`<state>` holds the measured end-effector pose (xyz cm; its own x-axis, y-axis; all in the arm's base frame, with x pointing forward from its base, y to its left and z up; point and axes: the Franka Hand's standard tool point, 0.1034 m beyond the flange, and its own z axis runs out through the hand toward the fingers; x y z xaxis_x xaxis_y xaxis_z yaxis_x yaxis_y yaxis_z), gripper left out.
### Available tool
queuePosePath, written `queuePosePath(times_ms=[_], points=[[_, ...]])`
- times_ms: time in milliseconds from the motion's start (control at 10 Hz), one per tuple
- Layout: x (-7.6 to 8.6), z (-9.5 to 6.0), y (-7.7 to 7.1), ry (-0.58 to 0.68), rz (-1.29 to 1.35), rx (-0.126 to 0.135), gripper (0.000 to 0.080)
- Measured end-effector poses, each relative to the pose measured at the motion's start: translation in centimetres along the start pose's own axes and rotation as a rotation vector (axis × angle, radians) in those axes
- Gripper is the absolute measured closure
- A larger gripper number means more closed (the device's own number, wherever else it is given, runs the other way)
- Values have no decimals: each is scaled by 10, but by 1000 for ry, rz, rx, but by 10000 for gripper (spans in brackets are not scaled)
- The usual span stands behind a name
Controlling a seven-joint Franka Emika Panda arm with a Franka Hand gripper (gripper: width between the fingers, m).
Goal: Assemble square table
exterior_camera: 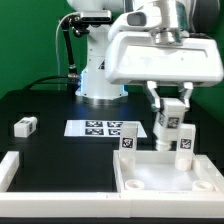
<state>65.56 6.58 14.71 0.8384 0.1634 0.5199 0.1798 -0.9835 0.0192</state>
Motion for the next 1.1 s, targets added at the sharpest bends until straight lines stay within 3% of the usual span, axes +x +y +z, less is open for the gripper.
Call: queuePosePath(times_ms=[100,500,700,900,1100], points=[[13,5,-11,-9,6,22,508],[9,6,-6,-7,3,14,508],[13,2,3,62,-3,-2,508],[15,15,-1,141,8,-12,508],[16,28,-9,141,18,-2,508]])
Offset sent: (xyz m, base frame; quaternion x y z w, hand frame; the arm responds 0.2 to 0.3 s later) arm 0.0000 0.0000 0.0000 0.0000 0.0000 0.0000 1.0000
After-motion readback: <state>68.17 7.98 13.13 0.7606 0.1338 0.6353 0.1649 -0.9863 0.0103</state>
